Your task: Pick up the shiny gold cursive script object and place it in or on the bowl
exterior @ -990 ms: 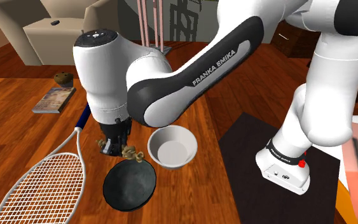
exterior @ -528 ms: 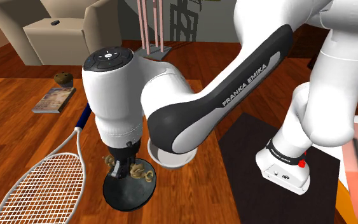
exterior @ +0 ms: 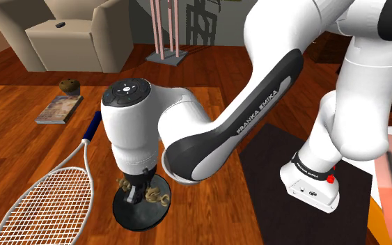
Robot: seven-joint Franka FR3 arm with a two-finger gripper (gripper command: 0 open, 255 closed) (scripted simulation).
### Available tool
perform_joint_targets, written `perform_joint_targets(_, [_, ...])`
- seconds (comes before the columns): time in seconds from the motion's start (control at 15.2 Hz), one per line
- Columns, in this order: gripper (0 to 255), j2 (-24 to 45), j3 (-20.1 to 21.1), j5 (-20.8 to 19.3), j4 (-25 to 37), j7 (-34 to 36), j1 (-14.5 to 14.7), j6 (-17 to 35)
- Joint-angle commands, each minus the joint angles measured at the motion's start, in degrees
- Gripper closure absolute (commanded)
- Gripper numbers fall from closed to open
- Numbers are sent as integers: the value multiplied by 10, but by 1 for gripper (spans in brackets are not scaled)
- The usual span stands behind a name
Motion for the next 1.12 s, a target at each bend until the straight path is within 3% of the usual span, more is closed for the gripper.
perform_joint_targets(0.0, [255,11,-4,-10,-4,7,3,13])
perform_joint_targets(0.66, [255,24,-9,-22,-8,16,7,28])
perform_joint_targets(0.73, [0,24,-9,-22,-8,16,7,28])
perform_joint_targets(1.06, [0,24,-9,-22,-8,16,7,28])
